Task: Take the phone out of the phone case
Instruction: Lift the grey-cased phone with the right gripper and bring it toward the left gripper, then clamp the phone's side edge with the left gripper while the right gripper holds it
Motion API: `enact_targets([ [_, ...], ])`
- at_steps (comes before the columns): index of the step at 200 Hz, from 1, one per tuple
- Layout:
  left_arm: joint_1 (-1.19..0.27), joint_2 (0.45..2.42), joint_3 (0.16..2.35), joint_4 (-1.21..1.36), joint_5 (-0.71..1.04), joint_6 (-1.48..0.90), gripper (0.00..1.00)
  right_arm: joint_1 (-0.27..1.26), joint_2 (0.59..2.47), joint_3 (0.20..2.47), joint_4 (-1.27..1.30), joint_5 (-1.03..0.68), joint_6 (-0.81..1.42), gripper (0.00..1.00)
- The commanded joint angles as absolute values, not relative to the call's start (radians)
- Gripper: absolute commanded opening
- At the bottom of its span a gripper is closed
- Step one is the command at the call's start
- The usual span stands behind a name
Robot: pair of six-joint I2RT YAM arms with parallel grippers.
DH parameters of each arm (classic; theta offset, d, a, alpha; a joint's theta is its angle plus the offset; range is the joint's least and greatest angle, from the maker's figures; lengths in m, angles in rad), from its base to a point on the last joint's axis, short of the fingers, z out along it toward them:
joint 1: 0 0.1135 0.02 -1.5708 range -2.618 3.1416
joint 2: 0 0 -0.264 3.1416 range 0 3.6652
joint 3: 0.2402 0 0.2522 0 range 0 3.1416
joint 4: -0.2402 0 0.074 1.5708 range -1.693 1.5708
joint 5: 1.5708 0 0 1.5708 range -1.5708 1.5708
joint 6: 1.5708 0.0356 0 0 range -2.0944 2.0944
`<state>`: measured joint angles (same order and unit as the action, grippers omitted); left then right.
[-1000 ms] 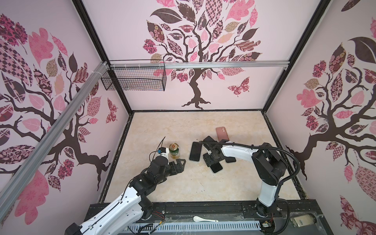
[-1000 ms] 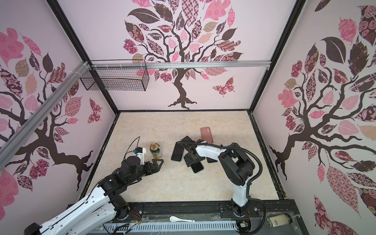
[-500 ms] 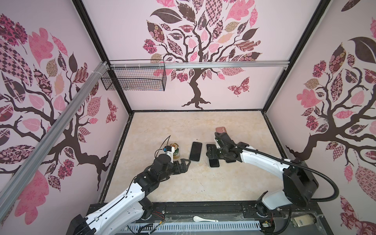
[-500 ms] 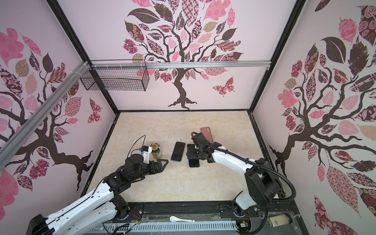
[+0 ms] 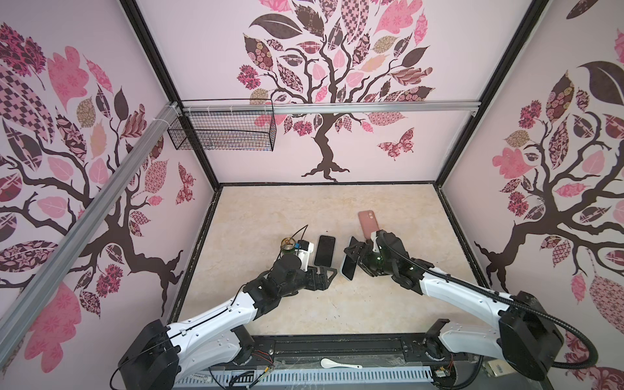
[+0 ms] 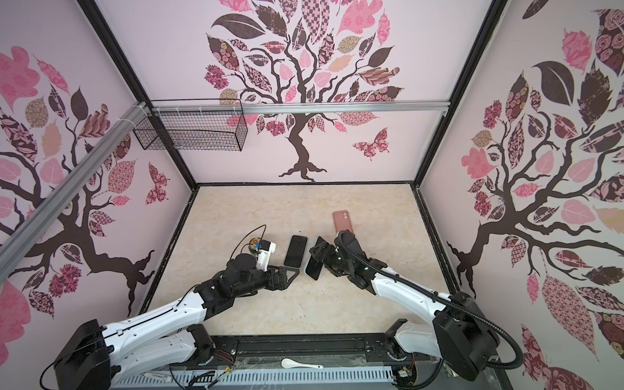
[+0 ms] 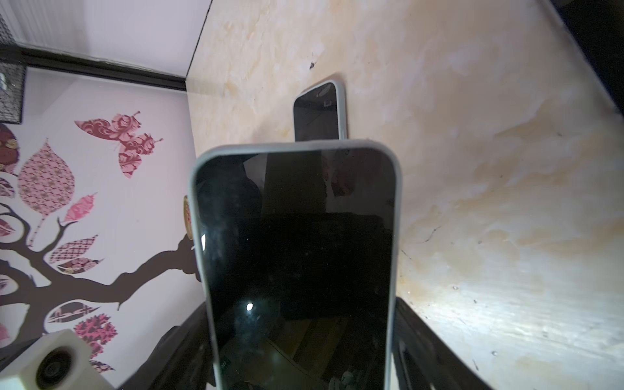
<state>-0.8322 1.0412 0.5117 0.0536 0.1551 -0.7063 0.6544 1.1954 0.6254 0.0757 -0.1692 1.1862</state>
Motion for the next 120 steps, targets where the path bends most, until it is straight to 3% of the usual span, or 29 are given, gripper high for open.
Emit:
enact_targets([
  [1,-0.835,1.074,0.565,0.138,0.202,-0.677,0.9,0.674,1.127,0.645,0.14,-0.122,1.322,0.44],
  [44,-0.848,1.146,0.613,0.155,0.223,-0.666,0.82,0.693,1.13,0.647,0.141,-0.117,1.37,0.42],
  [120,-0.865,1.229,0.66,0.146,0.163,-0.664,0.5,0.718,1.159,0.672,0.164,-0.141,1.412,0.41],
])
